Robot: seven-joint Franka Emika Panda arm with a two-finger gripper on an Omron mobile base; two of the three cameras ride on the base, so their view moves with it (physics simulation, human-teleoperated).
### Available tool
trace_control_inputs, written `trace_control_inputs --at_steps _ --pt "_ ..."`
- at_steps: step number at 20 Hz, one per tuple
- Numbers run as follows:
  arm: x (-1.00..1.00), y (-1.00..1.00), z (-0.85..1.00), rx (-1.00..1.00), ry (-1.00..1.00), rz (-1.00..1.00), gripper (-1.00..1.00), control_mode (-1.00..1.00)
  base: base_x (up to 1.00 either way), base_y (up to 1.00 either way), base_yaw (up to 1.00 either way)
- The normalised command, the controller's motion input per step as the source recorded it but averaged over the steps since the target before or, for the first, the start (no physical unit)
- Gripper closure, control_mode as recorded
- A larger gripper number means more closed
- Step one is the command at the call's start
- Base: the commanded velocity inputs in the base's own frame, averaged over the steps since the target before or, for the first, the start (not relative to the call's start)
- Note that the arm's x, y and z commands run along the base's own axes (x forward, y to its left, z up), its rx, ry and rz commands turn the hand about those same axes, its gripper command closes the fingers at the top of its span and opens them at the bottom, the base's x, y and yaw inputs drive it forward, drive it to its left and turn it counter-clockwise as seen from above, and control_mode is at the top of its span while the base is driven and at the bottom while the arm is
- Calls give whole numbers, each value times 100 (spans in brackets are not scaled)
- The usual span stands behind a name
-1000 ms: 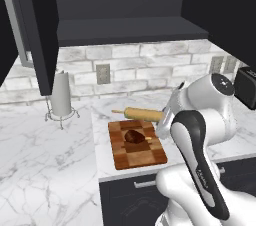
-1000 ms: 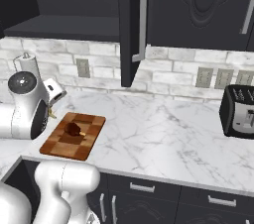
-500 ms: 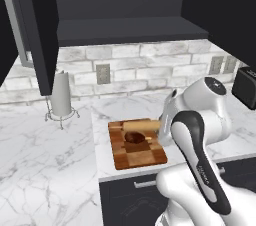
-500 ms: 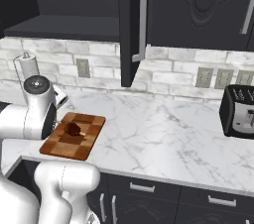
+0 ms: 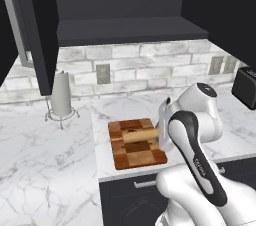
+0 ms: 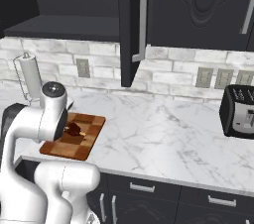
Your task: Open the cabinet, retrieve the rolling pin, and place it next to the meat on the cutting board to prepare for tenderizing.
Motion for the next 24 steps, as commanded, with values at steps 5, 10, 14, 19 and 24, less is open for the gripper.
trace_control_inputs --at_steps 5,10,14,19,24 --pt "26 -7 -58 0 0 4 100 -100 0 0 0" --pt "28 -6 -53 0 0 0 100 -100 0 0 0" --pt "20 -8 -45 0 0 0 100 -100 0 0 0" --pt "24 -1 -43 1 0 0 100 -100 0 0 0" --pt "19 0 -40 0 0 1 100 -100 0 0 0"
